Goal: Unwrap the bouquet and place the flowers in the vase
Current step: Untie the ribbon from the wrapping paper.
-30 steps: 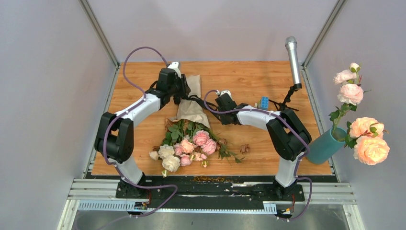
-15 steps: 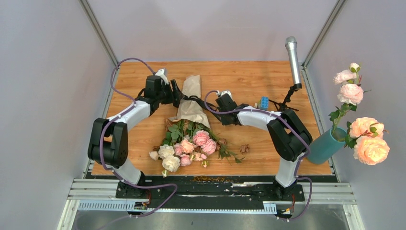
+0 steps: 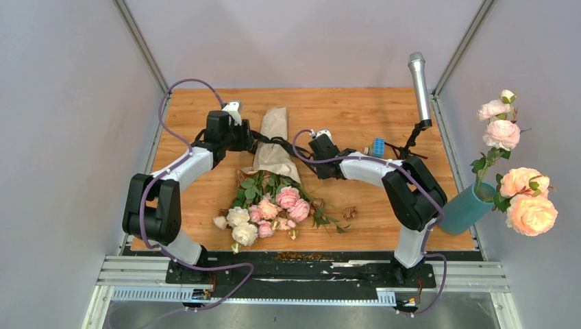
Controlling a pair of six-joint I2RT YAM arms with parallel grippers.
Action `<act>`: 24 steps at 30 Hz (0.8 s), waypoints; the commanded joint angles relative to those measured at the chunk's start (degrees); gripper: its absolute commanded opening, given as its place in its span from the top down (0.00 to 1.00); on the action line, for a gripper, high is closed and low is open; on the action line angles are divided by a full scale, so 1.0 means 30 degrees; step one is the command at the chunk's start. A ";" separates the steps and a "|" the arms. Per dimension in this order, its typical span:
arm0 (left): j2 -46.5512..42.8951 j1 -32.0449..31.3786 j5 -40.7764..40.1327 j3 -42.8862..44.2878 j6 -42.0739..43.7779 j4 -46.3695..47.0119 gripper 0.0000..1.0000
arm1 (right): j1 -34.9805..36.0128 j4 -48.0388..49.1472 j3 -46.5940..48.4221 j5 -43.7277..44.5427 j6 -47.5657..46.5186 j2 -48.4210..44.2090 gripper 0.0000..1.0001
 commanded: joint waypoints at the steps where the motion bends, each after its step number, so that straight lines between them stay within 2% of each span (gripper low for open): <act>1: 0.0254 0.0098 -0.0129 0.0396 0.0696 0.0526 0.43 | 0.0017 0.0224 -0.0147 0.0289 -0.0095 -0.0690 1.00; 9: 0.1073 0.0087 0.0232 0.0042 0.0763 0.1205 0.50 | 0.0017 0.0250 -0.0227 0.0306 -0.0036 -0.0776 1.00; 24: 0.2793 0.0018 0.1245 0.0932 0.0181 0.2199 0.54 | -0.0001 0.0187 -0.0176 0.0284 -0.0022 -0.0763 1.00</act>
